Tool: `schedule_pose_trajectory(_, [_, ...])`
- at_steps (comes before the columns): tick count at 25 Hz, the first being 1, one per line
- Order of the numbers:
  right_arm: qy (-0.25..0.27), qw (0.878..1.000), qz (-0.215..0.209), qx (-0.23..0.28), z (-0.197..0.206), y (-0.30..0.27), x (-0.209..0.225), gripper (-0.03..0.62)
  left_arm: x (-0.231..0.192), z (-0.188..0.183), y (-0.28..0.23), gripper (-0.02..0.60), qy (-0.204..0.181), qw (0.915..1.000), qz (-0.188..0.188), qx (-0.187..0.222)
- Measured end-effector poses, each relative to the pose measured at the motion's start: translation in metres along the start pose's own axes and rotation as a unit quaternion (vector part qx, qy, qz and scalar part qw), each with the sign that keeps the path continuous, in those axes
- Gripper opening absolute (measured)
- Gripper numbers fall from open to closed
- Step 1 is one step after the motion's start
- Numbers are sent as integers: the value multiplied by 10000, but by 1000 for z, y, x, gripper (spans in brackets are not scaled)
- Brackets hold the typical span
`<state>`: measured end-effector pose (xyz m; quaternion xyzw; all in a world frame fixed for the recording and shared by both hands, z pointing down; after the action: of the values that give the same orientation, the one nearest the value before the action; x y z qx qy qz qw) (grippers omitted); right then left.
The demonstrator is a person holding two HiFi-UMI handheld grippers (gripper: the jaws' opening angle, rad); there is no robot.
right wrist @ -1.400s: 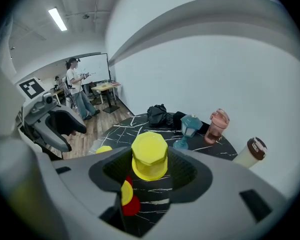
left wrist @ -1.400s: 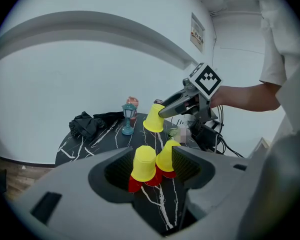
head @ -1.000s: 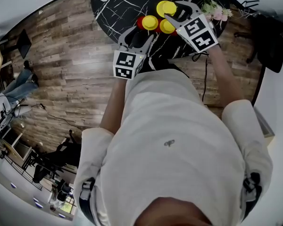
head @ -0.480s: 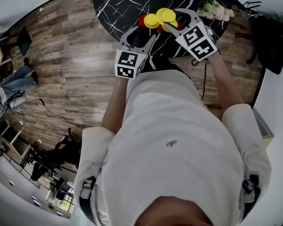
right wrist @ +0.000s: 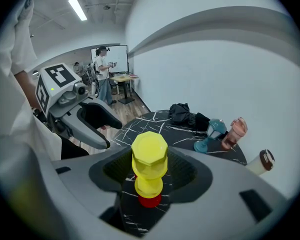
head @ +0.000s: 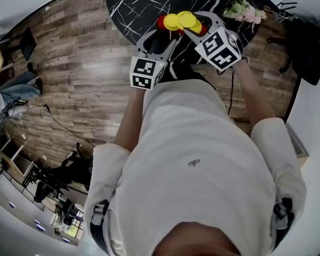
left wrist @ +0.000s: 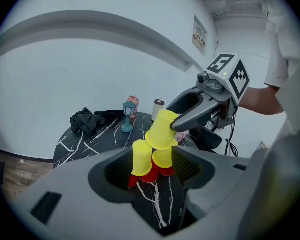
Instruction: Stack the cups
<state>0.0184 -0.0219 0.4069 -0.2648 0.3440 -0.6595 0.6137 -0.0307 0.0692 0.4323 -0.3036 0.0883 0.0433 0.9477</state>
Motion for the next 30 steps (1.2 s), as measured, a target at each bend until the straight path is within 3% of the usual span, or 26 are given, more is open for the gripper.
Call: schedule_pose_trajectory(30, [-17, 9995, -287, 155, 1, -7, -8, 230, 9, 4, 9, 244, -81, 9997, -165, -130])
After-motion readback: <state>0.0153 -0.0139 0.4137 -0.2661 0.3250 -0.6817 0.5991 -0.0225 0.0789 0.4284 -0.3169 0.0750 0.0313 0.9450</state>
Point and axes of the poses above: the fingertips, and each gripper's own axes: y backward along the fingers, x to its right, z out of its underside, the point moved 3 cm from there along y, backward along the fingers, and after that the axes turned 3 degrees about -x, right-handed, at the moved point
